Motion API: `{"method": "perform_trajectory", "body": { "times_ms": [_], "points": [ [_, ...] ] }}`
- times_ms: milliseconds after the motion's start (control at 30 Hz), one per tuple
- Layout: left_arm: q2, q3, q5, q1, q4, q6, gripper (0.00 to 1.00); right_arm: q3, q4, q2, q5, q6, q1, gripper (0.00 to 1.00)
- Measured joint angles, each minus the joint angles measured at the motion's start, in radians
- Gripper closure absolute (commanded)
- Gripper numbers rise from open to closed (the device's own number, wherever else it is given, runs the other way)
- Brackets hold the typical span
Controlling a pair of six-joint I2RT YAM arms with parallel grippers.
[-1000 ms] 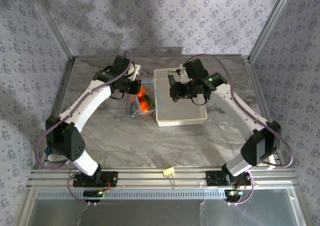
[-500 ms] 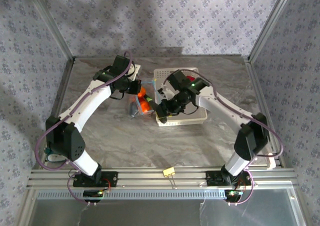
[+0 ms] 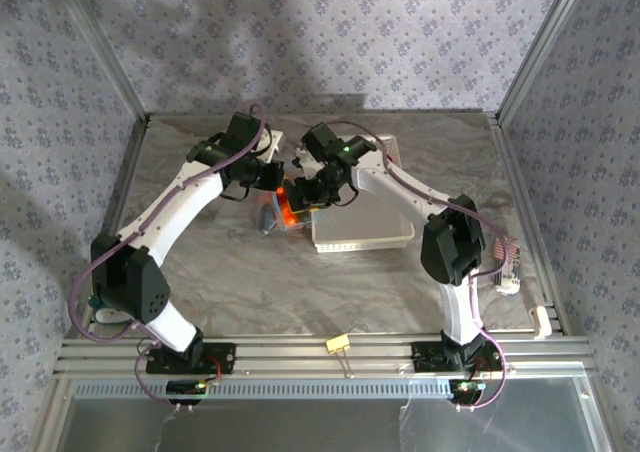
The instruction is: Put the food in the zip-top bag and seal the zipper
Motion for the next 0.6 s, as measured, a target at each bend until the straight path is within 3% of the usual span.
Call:
{"method": "perform_trajectory", "body": {
  "times_ms": [333, 600],
  "points": [
    [-0.014, -0.006, 0.0, 0.0, 0.0, 0.0, 0.9, 0.012, 0.04, 0.064, 0.172, 0.033, 0.005, 0.59],
    [-0.017, -0.006, 0.0, 0.0, 0.0, 0.0, 0.9, 0.012, 0.047, 0.064, 0.207, 0.038, 0.014, 0.53]
  ]
}}
